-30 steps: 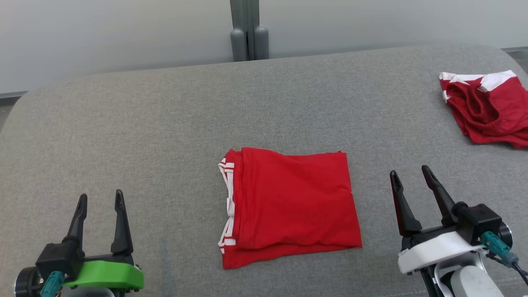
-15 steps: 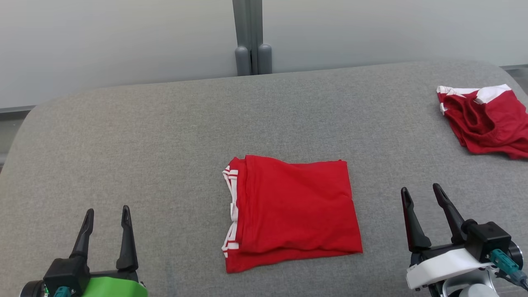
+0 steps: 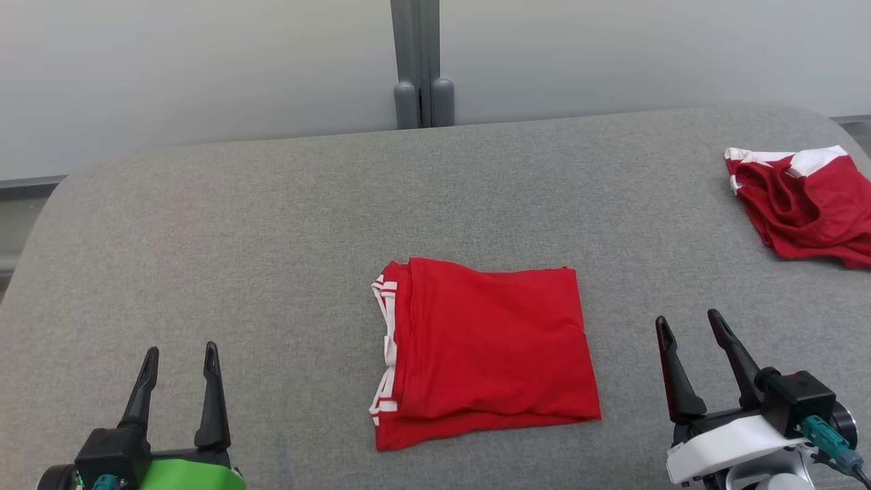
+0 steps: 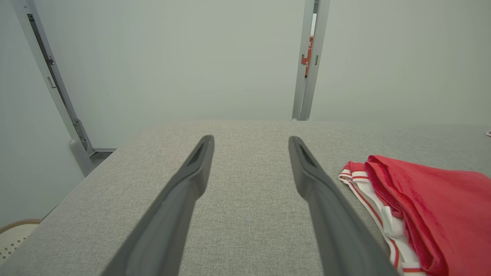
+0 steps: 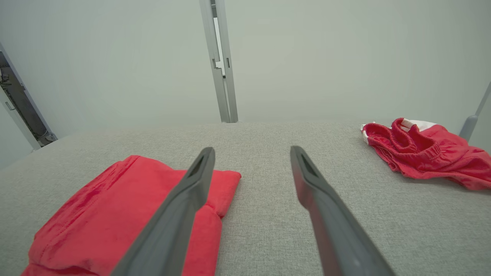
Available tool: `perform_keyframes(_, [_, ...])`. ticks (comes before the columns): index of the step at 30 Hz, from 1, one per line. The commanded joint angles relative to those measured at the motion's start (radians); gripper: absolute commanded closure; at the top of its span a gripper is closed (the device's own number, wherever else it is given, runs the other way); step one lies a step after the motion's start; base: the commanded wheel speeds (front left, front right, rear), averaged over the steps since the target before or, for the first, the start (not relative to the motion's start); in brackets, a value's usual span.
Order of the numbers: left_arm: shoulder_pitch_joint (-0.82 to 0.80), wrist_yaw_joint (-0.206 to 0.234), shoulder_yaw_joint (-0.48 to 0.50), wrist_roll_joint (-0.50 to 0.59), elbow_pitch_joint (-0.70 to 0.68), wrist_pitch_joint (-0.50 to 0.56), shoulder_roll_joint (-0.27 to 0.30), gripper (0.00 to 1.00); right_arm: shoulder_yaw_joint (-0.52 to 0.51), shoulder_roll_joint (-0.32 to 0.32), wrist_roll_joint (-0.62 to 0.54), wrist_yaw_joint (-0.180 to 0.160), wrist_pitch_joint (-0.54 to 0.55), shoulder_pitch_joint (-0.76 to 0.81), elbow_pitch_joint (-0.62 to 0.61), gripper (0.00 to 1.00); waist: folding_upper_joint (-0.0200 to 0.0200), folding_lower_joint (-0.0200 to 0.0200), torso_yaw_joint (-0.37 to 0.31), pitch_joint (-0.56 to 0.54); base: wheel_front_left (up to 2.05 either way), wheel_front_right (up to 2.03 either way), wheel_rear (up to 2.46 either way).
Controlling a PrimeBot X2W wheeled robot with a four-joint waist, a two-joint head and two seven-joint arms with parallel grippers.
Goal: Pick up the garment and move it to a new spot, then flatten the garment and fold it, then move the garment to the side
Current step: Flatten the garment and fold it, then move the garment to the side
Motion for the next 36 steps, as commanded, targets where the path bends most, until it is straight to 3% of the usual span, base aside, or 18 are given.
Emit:
perform_keyframes(1, [0.013, -0.003, 0.002, -0.002, -0.001, -0.003, 0.002, 0.0, -0.001, 0.003, -0.011, 0.0, -0.003, 0.009, 0.004, 0.0, 0.0, 0.0, -0.001, 0.0, 0.0, 0.0, 0.0])
perform_keyframes(23, [0.007, -0.003, 0.007, 0.001, 0.003, -0.003, 0.01, 0.0, 0.004, 0.008, -0.002, 0.0, -0.003, 0.003, 0.033, 0.0, 0.0, 0.0, 0.004, 0.007, 0.0, 0.0, 0.0])
perform_keyframes(36, [-0.054, -0.003, -0.007, -0.003, 0.002, -0.003, 0.008, 0.0, 0.101, -0.005, -0.029, 0.0, 0.047, -0.222, 0.174, 0.0, 0.0, 0.0, 0.042, 0.08, 0.0, 0.0, 0.0])
